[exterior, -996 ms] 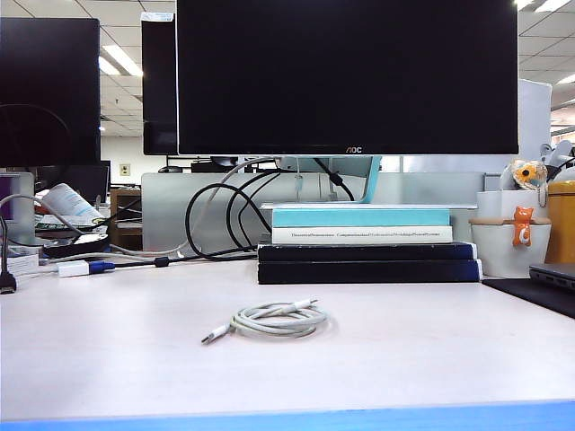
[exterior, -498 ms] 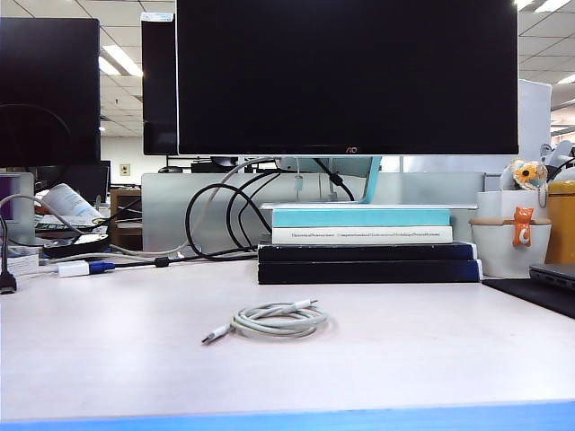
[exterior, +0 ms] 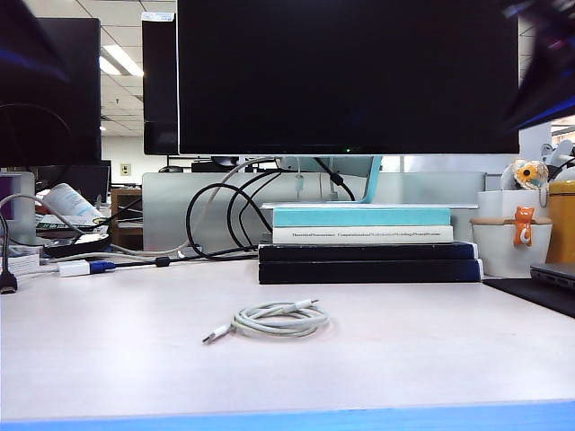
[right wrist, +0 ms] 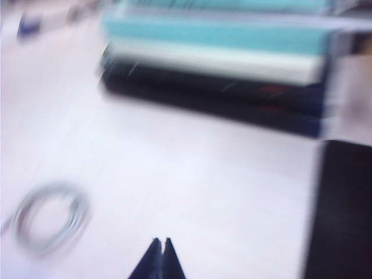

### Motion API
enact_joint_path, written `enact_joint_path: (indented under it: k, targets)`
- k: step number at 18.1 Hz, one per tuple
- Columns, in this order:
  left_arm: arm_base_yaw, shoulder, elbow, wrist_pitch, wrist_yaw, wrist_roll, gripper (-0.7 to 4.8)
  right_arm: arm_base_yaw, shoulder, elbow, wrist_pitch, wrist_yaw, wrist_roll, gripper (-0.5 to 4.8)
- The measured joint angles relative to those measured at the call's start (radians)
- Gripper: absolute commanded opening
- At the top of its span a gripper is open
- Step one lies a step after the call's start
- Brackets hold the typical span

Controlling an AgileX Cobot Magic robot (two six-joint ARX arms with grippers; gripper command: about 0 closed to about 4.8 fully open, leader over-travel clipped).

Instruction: Unfold the white charging cable into a straight cable.

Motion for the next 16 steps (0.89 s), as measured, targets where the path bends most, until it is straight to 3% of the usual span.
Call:
enact_joint_path:
  k: [5, 9, 11, 12, 16]
  targets:
    - [-0.183, 0.192, 0.095, -0.076, -0.105, 0.082, -0.05, 0.124, 0.116, 0.123, -0.166, -0.006, -0.183, -0.06]
    - [-0.27, 0.32, 0.171, -0.083, -0.112, 0.09, -0.05, 0.126, 0.127, 0.135, -0.209, 0.01, -0.254, -0.06]
    - [-0.308, 0.394, 0.182, -0.081, -0.116, 0.179, -0.05, 0.127, 0.127, 0.143, -0.209, 0.084, -0.253, -0.06]
    - [-0.34, 0.443, 0.182, -0.085, -0.122, 0.266, -0.05, 0.127, 0.127, 0.146, -0.202, 0.118, -0.253, -0.06]
    - [-0.41, 0.59, 0.182, -0.108, -0.137, 0.529, 0.09, 0.127, 0.127, 0.146, -0.209, 0.125, -0.25, -0.06]
